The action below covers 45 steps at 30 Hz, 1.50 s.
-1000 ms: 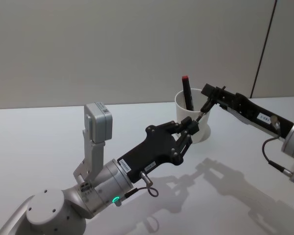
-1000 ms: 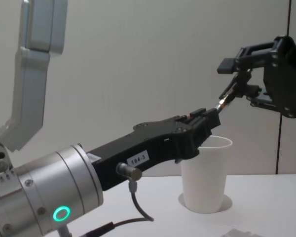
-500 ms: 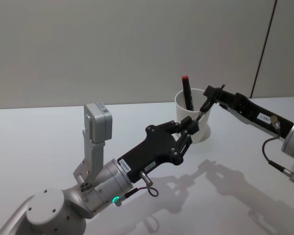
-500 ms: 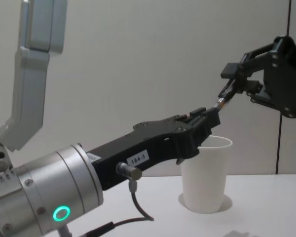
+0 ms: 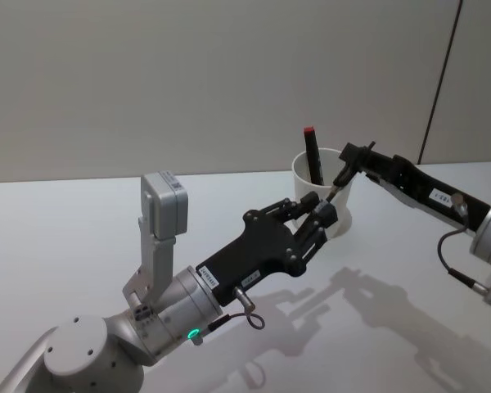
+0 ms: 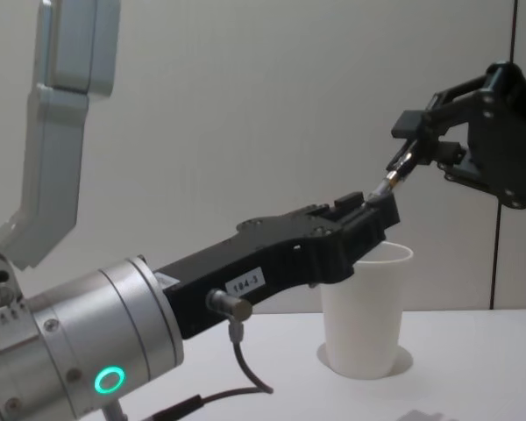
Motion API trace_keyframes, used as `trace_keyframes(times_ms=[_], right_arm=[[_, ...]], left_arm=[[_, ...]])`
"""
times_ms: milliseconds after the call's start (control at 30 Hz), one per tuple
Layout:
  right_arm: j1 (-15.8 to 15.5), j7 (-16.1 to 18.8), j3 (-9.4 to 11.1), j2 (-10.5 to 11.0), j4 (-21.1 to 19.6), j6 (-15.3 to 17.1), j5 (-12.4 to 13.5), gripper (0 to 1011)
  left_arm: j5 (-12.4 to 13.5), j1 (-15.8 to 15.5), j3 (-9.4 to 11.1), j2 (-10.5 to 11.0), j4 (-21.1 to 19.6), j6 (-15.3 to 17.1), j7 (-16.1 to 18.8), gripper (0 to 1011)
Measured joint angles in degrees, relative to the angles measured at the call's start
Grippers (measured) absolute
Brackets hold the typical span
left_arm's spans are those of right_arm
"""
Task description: Place the pen into the pen holder.
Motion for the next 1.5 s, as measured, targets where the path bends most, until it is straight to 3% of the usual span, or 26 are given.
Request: trace_keyframes(times_ms=[333, 433, 500, 800, 1267, 1500], right_arm=[[0.0, 0.0, 0.01, 0.0, 0.0, 0.0, 0.0, 184], [-0.01, 0.0, 0.01, 0.0, 0.01, 0.0, 0.0, 184], [0.0, 0.0, 0.01, 0.01, 0.03, -0.02, 0.0, 184], [-0.03, 0.18, 0.02, 0.55, 0.17, -0.59, 0.02, 184], [-0.7, 0.42, 0.62, 3.02, 0.59, -3.01, 0.01, 184], [-0.68, -0.1, 0.9, 3.88, 1.33, -5.64, -1.93, 184]], left_arm=[[0.0, 0.0, 0.0, 0.0, 0.0, 0.0, 0.0, 609], [0.0, 0.0, 0.0, 0.0, -0.01, -0.01, 0.0, 667], [0.0, 0.0, 0.0, 0.0, -0.01, -0.02, 0.0, 766], [-0.02, 0.0, 0.0, 0.0, -0.01, -0.04, -0.03, 998], [-0.05, 0.0, 0.0, 0.0, -0.01, -0.04, -0.04, 1001], [-0.04, 0.0, 0.0, 0.0, -0.01, -0.04, -0.04, 1001]])
